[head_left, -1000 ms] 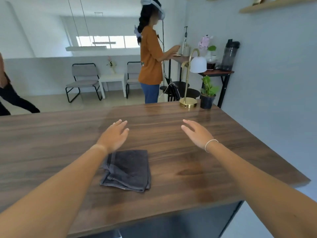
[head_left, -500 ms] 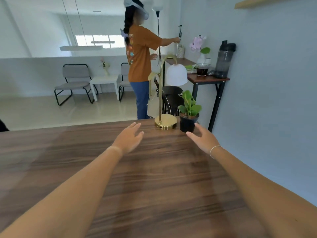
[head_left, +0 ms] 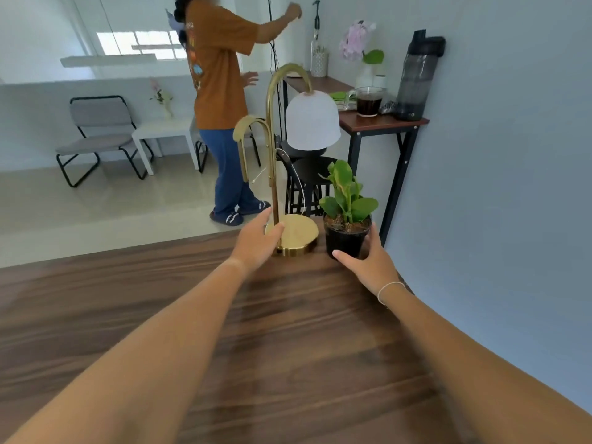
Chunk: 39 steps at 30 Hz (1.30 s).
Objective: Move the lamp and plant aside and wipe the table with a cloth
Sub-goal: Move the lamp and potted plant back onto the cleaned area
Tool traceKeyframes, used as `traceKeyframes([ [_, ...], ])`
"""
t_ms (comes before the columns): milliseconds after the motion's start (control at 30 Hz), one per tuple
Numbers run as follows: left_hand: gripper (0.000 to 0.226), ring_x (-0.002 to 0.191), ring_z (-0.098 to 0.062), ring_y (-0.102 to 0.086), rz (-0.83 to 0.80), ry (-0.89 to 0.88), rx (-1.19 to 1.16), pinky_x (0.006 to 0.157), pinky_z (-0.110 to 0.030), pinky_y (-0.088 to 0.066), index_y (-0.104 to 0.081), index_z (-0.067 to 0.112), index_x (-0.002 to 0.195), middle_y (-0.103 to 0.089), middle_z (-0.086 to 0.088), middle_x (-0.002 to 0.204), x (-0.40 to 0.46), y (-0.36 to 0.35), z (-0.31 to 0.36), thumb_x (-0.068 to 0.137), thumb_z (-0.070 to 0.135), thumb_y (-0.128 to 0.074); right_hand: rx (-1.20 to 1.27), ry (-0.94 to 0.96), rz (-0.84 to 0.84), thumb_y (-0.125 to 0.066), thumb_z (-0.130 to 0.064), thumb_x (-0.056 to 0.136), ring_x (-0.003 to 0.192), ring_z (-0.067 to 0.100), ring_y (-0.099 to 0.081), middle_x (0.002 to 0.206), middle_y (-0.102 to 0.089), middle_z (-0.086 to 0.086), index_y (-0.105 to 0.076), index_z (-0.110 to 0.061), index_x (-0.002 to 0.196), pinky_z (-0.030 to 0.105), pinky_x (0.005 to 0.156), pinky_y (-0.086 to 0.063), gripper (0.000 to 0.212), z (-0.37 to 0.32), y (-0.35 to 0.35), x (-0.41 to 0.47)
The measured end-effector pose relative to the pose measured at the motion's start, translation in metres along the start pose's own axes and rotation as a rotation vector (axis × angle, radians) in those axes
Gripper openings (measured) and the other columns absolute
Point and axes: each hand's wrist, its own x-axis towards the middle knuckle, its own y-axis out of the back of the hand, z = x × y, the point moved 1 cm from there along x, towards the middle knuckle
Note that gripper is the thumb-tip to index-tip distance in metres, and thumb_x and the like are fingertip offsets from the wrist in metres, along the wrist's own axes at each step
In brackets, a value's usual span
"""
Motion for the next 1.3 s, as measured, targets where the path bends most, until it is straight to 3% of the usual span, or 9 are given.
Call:
traceKeyframes([
  [100,0.045,0.106,-0.010,-0.051,0.075,-0.027,-0.168,0.088,-0.022,-0.041,-0.038,0.017,0.138,-0.055,0.001,0.118,0.011,-0.011,0.004,0.095,0.028,-0.043,0.048,0.025,0.048,-0.076,-0.039,0.072,0.133,0.021,-0.041,0.145,-0.044,-0.001,-0.020,-0.030,0.144,0.027,0.100,-0.033,0.092,-0.001,-0.006,0.007],
  [200,0.034,0.073,-0.006,-0.048,0.189,-0.084,-0.216,0.065,-0.017,-0.039,-0.047,0.018,0.128,-0.054,0.003,0.086,0.022,-0.014,0.008,0.095,0.025,-0.042,0.077,0.038,0.083,-0.078,-0.036,0.071,0.131,0.020,-0.042,0.143,-0.046,0.000,-0.027,-0.026,0.142,0.026,0.100,-0.033,0.087,-0.001,-0.008,0.010],
  [267,0.031,0.075,-0.009,-0.050,0.219,-0.103,-0.231,0.069,-0.019,-0.042,-0.049,0.020,0.124,-0.055,-0.002,0.087,0.028,-0.012,0.009,0.094,0.022,-0.044,0.083,0.029,0.100,-0.078,-0.035,0.071,0.130,0.021,-0.044,0.141,-0.048,0.001,-0.031,-0.024,0.140,0.028,0.101,-0.035,0.085,0.000,-0.009,0.011],
  [367,0.017,0.085,-0.020,-0.055,0.203,-0.107,-0.249,0.082,-0.035,-0.050,-0.053,0.024,0.105,-0.057,-0.005,0.087,0.034,-0.005,0.016,0.091,0.017,-0.046,0.097,-0.003,0.126,-0.079,-0.034,0.069,0.127,0.023,-0.047,0.137,-0.051,0.004,-0.036,-0.020,0.136,0.031,0.101,-0.038,0.081,-0.001,-0.010,0.014],
  [467,0.022,0.080,-0.020,-0.054,0.178,-0.110,-0.248,0.077,-0.036,-0.049,-0.048,0.031,0.081,-0.053,0.002,0.080,0.030,0.001,0.023,0.092,0.012,-0.043,0.100,-0.020,0.135,-0.081,-0.034,0.068,0.125,0.024,-0.049,0.136,-0.052,0.005,-0.036,-0.018,0.135,0.032,0.100,-0.039,0.082,-0.001,-0.012,0.013],
  [667,0.019,0.079,-0.019,-0.054,0.216,-0.069,-0.235,0.083,-0.042,-0.053,-0.050,0.025,0.086,-0.054,0.001,0.079,0.000,0.030,0.011,0.092,0.009,-0.043,0.143,0.025,0.102,-0.081,-0.034,0.066,0.126,0.022,-0.047,0.138,-0.050,0.003,-0.033,-0.018,0.139,0.032,0.102,-0.038,0.089,-0.016,-0.026,-0.004],
  [833,0.026,0.080,-0.017,-0.054,0.340,-0.042,-0.220,0.082,-0.036,-0.051,-0.049,0.029,0.078,-0.053,0.003,0.078,-0.048,0.074,-0.011,0.091,0.007,-0.045,0.185,0.080,-0.008,-0.081,-0.030,0.068,0.124,0.022,-0.049,0.135,-0.053,0.005,-0.034,-0.017,0.137,0.026,0.096,-0.038,0.084,-0.041,-0.052,-0.035],
  [1000,0.029,0.079,-0.021,-0.054,0.429,-0.002,-0.220,0.070,-0.029,-0.047,-0.048,0.031,0.076,-0.054,0.000,0.078,-0.103,0.107,-0.035,0.092,0.007,-0.045,0.199,0.105,-0.107,-0.082,-0.028,0.068,0.123,0.020,-0.050,0.132,-0.055,0.002,-0.037,-0.019,0.135,0.023,0.092,-0.038,0.081,-0.054,-0.081,-0.075],
  [1300,0.029,0.087,-0.024,-0.058,0.542,0.031,-0.239,0.066,-0.025,-0.047,-0.047,0.030,0.075,-0.055,0.000,0.082,-0.163,0.130,-0.057,0.092,0.007,-0.045,0.180,0.136,-0.203,-0.082,-0.026,0.067,0.124,0.020,-0.049,0.133,-0.055,0.002,-0.036,-0.022,0.136,0.026,0.095,-0.039,0.083,-0.058,-0.107,-0.119],
])
